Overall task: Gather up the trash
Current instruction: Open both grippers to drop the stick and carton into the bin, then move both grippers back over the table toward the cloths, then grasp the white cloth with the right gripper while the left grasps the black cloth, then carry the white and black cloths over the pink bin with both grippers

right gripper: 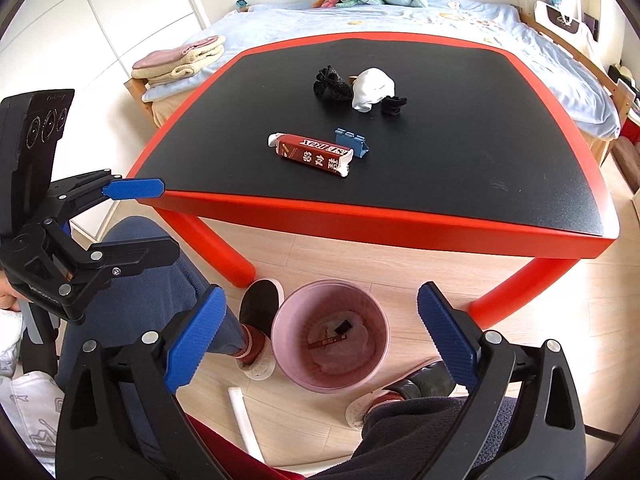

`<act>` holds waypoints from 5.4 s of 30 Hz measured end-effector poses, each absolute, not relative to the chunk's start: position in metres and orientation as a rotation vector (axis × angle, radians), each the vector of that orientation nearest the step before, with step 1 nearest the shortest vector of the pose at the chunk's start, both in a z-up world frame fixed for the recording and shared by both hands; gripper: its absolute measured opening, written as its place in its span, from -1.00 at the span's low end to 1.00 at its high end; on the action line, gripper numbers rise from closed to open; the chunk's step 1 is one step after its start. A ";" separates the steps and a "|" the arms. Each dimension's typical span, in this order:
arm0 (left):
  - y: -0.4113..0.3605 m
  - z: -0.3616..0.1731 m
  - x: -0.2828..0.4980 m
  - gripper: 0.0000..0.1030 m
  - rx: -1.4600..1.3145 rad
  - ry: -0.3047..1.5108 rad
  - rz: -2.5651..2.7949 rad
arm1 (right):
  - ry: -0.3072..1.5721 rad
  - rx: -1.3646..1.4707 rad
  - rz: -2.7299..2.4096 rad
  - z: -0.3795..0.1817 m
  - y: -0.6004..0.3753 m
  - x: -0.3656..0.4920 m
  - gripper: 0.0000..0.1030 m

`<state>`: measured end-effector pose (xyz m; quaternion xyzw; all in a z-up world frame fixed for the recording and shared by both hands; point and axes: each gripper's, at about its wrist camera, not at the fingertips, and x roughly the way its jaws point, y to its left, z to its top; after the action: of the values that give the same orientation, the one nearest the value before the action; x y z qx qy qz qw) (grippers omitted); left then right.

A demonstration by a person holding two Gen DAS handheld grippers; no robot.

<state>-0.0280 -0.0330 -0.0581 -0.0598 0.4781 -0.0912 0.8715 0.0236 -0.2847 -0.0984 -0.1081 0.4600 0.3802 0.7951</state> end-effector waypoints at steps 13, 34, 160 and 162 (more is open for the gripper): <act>-0.014 -0.045 -0.017 0.85 -0.163 0.973 -0.159 | 0.959 -0.221 0.796 -0.083 -0.281 0.040 0.88; 0.027 -0.018 0.069 0.85 -0.213 0.927 -0.108 | 0.861 -0.269 0.789 -0.043 -0.241 0.121 0.88; 0.028 -0.005 0.112 -0.53 -0.191 0.882 -0.156 | 0.734 -0.298 0.874 -0.021 -0.204 0.139 -0.76; 0.023 0.000 0.105 -0.53 -0.175 0.870 -0.159 | 0.723 -0.296 0.876 -0.014 -0.210 0.127 -0.76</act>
<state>0.1045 0.0230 0.0002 -0.0844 0.4203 -0.0771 0.9001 0.1274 -0.2100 -0.0145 -0.1398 0.3411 0.4132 0.8327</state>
